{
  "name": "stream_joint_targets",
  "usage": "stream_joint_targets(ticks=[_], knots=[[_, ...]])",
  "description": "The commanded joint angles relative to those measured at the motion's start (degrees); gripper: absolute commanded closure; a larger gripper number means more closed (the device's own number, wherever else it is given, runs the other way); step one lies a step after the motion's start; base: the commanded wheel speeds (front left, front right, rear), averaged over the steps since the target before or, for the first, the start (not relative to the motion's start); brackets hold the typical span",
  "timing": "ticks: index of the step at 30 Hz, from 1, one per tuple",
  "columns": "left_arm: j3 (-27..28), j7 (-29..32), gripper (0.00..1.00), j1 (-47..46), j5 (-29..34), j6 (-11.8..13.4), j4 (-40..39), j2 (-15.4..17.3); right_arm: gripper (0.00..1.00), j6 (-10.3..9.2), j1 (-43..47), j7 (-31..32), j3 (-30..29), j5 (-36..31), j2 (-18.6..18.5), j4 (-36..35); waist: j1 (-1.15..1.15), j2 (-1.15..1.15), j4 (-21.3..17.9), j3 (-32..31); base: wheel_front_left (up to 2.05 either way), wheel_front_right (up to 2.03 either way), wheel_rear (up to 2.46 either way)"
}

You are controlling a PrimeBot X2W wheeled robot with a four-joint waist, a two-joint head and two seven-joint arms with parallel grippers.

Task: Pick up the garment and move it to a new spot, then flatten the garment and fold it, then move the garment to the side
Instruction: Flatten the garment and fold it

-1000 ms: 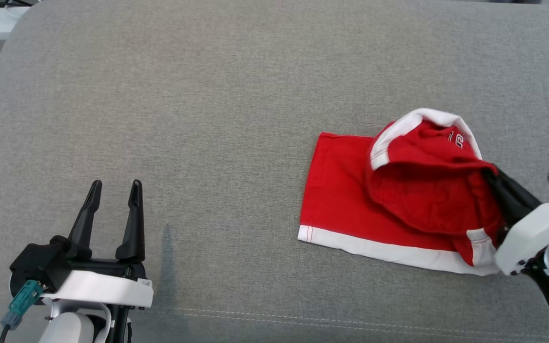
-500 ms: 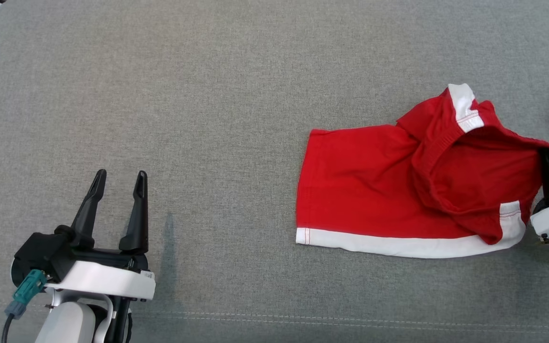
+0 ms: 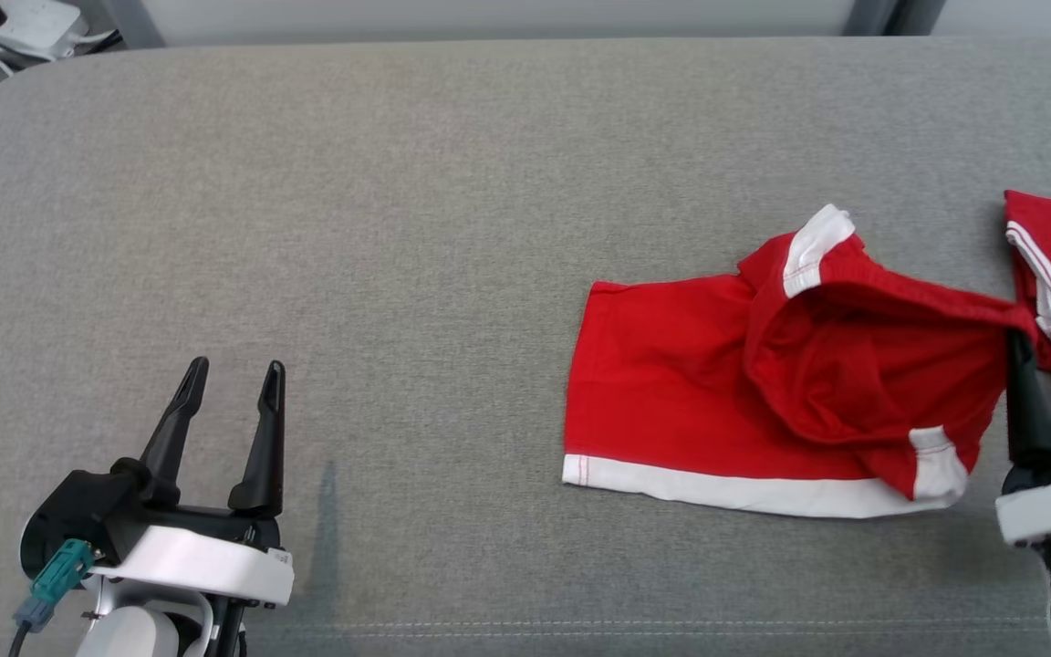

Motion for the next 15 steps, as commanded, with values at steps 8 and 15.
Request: stream_joint_targets(ticks=[8, 15], knots=[[1.9, 1.9, 0.0, 0.1, 0.1, 0.6, -3.8, 2.4, 0.0, 0.01, 5.7, 6.0, -1.1, -5.7, 2.3, -3.8, 0.0, 0.0, -2.4, -1.7, 0.0, 0.0, 0.0], [1.9, 2.1, 0.0, 0.2, -0.1, 0.9, -4.7, 2.8, 0.0, 0.01, 7.4, 10.9, -2.3, -8.4, 2.2, -7.2, 0.0, 0.0, -2.4, -1.4, 0.0, 0.0, 0.0]])
